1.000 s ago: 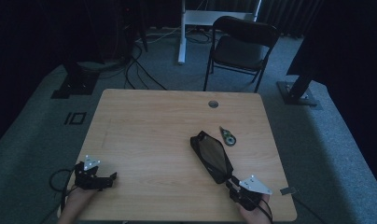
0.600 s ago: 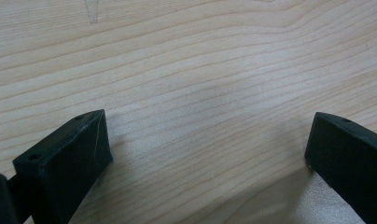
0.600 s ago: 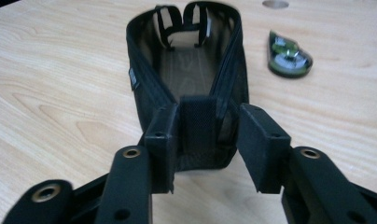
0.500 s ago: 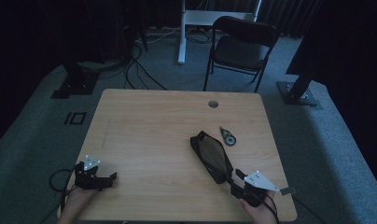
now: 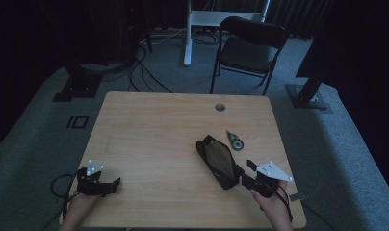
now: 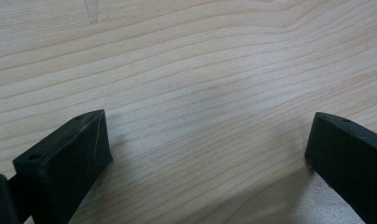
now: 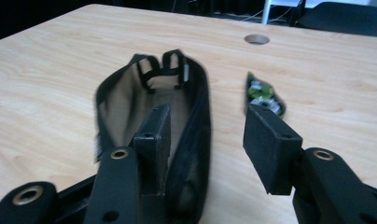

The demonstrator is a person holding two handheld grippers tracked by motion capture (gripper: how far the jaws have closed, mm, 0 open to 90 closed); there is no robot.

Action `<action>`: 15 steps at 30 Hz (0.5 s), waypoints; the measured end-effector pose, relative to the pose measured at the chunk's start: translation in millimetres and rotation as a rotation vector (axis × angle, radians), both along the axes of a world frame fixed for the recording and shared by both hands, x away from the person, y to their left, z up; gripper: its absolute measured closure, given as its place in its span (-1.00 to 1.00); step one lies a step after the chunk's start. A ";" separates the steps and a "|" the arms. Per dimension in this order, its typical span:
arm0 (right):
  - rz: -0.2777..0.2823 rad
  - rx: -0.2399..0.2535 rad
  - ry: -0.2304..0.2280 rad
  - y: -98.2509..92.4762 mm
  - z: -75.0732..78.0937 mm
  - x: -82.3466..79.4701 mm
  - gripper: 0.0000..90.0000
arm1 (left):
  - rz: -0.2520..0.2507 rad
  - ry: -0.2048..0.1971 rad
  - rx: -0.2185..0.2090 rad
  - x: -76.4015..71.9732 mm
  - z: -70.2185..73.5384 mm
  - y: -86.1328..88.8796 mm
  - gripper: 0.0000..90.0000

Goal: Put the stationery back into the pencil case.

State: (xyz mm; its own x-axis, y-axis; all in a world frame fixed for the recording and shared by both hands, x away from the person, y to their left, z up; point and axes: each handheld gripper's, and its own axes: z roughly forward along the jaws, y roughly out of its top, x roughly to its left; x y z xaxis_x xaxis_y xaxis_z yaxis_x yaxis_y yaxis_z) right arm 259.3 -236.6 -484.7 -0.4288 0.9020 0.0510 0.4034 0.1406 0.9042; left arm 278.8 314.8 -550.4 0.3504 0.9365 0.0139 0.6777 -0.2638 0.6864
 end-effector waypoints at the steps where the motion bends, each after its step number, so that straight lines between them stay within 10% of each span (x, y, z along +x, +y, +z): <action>1: -0.004 0.000 0.000 -1.1 0.4 3.3 0.12 | 0.000 0.000 0.000 0.0 0.0 0.0 -1.00; 15: -0.056 -0.024 0.035 -11.9 -8.4 47.9 0.01 | 0.000 0.000 -0.001 0.0 0.0 0.0 -1.00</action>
